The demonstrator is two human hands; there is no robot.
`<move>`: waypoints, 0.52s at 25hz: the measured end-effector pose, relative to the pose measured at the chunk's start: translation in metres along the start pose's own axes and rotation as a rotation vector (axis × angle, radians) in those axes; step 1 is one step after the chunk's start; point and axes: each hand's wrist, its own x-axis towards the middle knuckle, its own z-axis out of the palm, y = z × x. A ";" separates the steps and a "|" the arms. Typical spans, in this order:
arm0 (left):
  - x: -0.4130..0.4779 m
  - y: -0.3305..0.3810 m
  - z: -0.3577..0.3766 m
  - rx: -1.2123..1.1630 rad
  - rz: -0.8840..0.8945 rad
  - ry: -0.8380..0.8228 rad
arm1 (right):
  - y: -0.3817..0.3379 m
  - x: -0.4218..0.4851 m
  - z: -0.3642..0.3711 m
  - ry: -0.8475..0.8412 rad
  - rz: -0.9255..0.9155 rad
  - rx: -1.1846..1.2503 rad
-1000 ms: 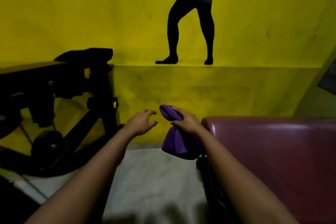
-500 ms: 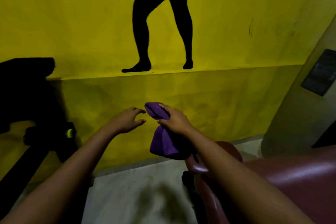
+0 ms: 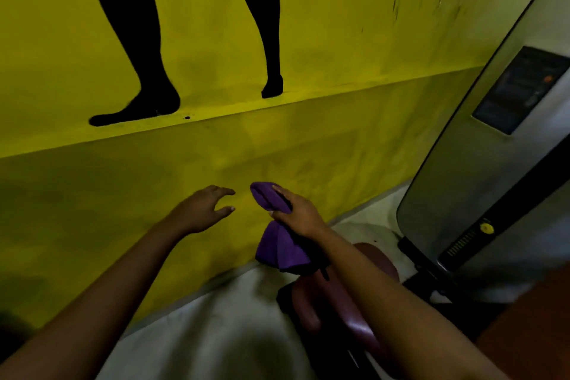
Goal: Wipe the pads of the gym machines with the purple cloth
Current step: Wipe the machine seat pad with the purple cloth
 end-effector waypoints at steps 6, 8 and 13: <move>0.110 0.026 0.028 -0.029 0.144 -0.104 | 0.074 0.028 -0.016 0.177 0.239 0.036; 0.152 0.050 0.043 -0.015 0.233 -0.163 | 0.104 0.028 -0.027 0.237 0.313 0.025; 0.267 0.135 0.079 0.012 0.496 -0.273 | 0.175 0.037 -0.068 0.493 0.517 0.087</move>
